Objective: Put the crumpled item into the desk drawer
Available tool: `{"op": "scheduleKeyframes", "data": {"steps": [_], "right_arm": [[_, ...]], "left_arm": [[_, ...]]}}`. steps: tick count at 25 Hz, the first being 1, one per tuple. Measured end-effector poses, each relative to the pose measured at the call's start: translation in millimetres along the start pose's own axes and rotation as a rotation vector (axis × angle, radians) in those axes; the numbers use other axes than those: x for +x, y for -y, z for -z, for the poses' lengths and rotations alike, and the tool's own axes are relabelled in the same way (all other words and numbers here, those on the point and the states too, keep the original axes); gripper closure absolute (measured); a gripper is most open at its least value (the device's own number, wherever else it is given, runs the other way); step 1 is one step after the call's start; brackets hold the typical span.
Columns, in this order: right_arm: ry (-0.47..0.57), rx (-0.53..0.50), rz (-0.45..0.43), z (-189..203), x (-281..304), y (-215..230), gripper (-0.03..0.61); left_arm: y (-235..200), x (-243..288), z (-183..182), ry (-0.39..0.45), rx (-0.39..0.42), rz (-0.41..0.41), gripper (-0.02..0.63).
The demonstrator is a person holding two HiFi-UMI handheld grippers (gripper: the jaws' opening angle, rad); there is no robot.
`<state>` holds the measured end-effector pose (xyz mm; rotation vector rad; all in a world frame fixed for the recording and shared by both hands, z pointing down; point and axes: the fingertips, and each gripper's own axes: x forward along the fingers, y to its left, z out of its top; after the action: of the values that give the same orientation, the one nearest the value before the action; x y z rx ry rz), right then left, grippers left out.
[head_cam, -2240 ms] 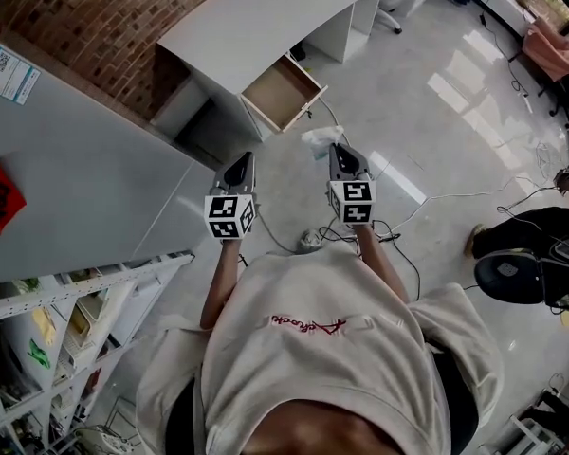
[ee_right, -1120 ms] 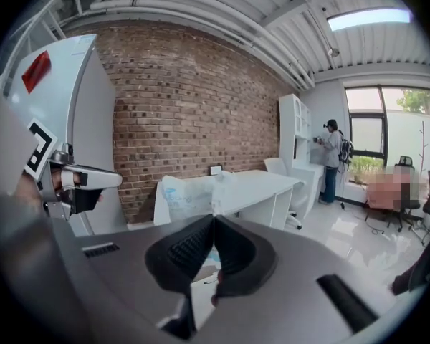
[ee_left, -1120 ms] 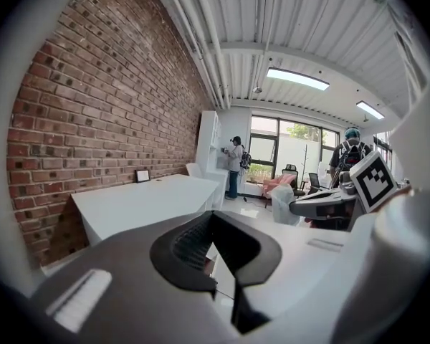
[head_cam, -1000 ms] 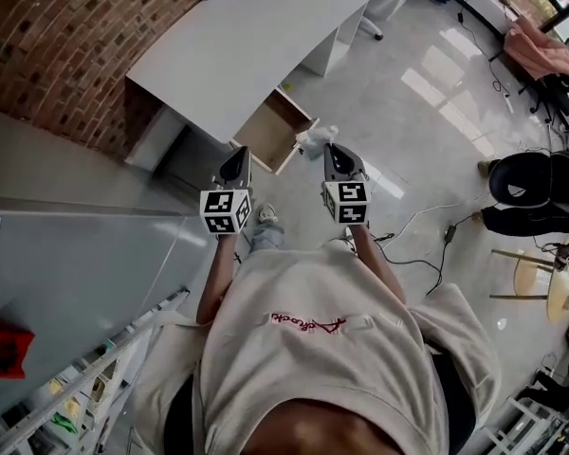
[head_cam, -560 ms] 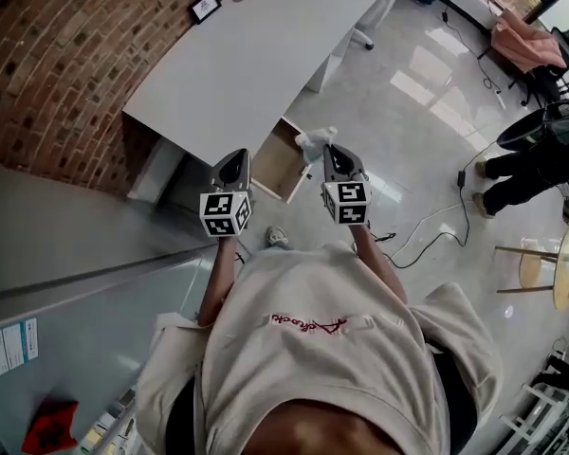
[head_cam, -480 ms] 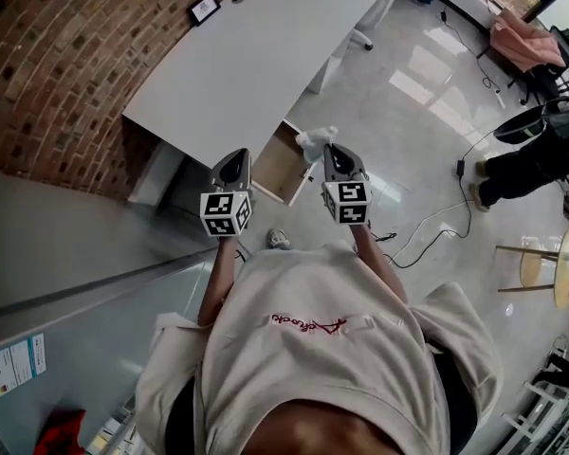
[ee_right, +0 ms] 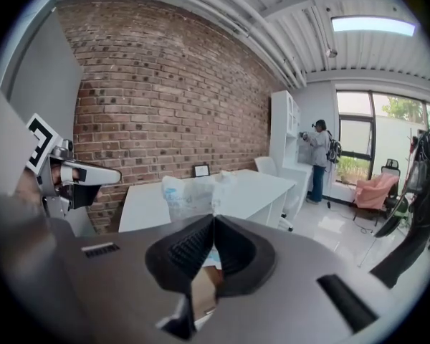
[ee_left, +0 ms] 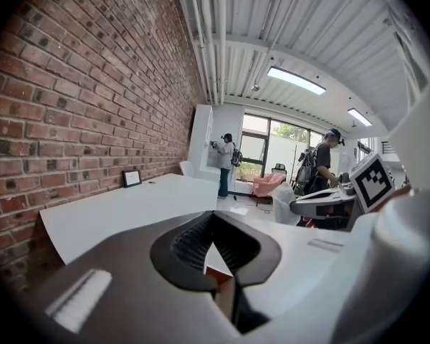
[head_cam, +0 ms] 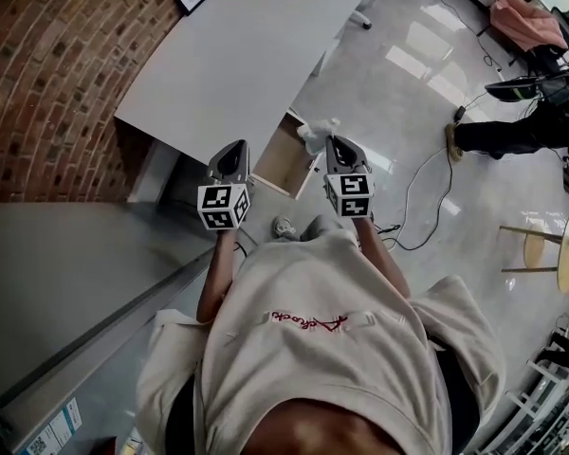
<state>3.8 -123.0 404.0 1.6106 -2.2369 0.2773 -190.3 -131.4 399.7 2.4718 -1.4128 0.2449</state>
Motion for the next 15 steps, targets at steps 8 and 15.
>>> {"op": "scheduleKeyframes", "data": {"steps": [8,15], "right_arm": [[-0.053,-0.006,-0.058,20,18,11,0.566],[-0.089,-0.030,-0.153,33,41,32,0.566]], "left_arm": [[-2,11,24,-0.057,-0.022,-0.046,0.604],[9,24,39,-0.091,-0.063,-0.126,0.604]]}}
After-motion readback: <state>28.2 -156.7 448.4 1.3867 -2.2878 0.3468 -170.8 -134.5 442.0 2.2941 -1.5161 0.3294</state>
